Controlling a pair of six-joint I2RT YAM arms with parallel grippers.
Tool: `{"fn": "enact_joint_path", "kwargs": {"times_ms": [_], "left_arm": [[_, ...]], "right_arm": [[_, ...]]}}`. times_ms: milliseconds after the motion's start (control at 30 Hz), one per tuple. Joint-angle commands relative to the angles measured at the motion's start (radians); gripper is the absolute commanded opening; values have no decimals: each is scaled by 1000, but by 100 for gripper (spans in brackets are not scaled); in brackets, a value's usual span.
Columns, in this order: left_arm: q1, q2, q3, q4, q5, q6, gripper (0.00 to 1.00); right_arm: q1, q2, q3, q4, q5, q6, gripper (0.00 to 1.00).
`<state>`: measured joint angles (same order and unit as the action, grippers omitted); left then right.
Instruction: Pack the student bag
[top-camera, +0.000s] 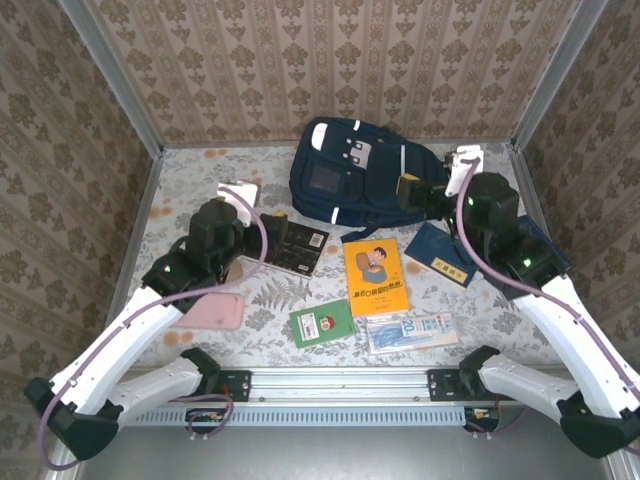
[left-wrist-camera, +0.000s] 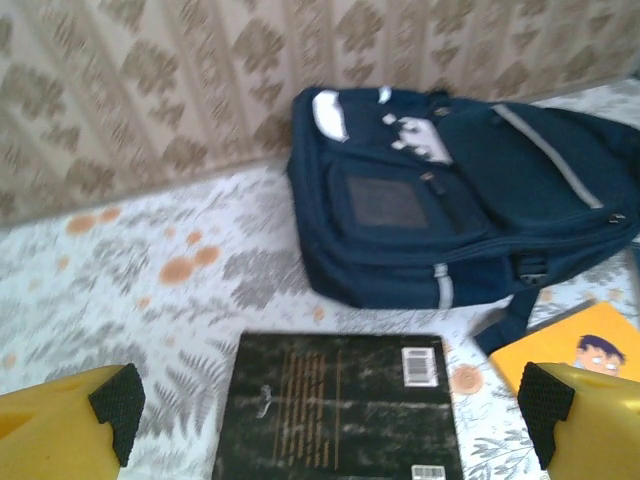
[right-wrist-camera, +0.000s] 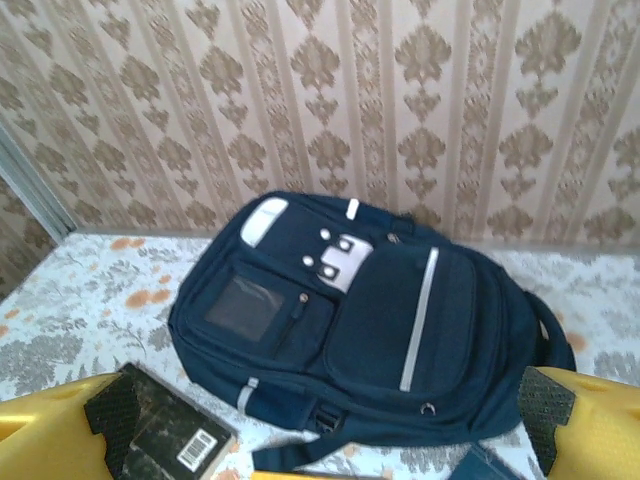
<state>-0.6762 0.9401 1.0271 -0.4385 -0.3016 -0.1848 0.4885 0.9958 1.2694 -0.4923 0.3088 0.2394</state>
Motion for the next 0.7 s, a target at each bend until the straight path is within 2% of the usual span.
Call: {"fn": "enact_joint_path", "kwargs": {"times_ms": [0,67,133,167,233,300,367,533,600,667], "left_arm": [[62,43,40,-133,71,-197,100],[83,109,76,-136,154,-242,100],[87,174,121,-153,195,-267,100],[89,218,152,-164,223,-269,100],[95,266,186,-181,259,-271,100],[101,299,198,-187,276,-267,100],[109,321,195,-184,272,-261,100],[135,358,177,-197,272,-212,100],[135,356,152,-181,270,-182,100],[135,346,110,-151,224,-179,100]], "right_arm": [[-53,38,-29,-175,-45,133,100],[-167,81,-28,-185,-218,218,100],[-281,151,-21,-207,-338,300,100],[-318,181,-33,-191,-355,334,100],[-352,218,-74,-136,-310,375,100],[-394,261,-98,-53,-389,355,98],[-456,332,-94,11,-455,404,93],[-554,605,50,32,-523,427,81],[-572,694,109,30,-533,418,79],[-593,784,169,19,-535,410,77]]}}
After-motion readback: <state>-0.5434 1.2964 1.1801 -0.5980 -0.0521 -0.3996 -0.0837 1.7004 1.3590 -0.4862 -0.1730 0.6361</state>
